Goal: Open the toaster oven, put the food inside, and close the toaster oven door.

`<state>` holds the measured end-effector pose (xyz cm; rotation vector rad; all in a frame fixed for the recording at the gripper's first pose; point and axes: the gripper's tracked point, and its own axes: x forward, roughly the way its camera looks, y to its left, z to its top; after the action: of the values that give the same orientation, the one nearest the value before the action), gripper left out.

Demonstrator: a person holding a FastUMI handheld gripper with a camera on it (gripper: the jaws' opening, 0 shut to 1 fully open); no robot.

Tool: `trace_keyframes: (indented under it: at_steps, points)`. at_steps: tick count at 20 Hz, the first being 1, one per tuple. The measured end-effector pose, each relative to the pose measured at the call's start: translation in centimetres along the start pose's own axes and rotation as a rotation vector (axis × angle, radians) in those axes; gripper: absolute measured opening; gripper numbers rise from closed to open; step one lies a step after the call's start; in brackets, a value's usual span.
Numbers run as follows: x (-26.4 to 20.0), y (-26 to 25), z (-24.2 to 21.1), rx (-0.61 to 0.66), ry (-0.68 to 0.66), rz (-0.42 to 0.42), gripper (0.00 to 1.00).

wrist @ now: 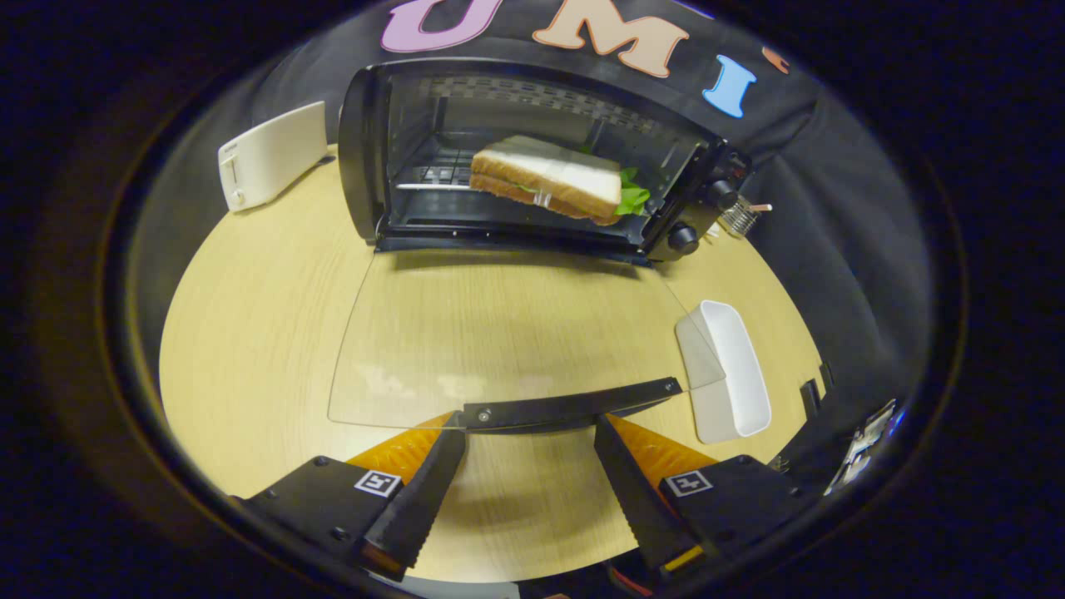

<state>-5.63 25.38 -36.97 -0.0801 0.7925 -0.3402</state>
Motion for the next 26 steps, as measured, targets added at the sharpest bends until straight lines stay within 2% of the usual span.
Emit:
trace_keyframes:
  at_steps: [7, 22, 24, 26]
  points:
    - [-3.6, -1.3, 7.0, -0.013, -0.164, -0.032, 0.99]
    - [-4.2, -1.3, 16.6, -0.030, -0.385, 0.001, 1.00]
    - [-4.1, -0.8, 18.5, -0.005, -0.422, 0.037, 1.00]
    - [-4.3, 0.3, 20.3, 0.048, -0.453, 0.131, 1.00]
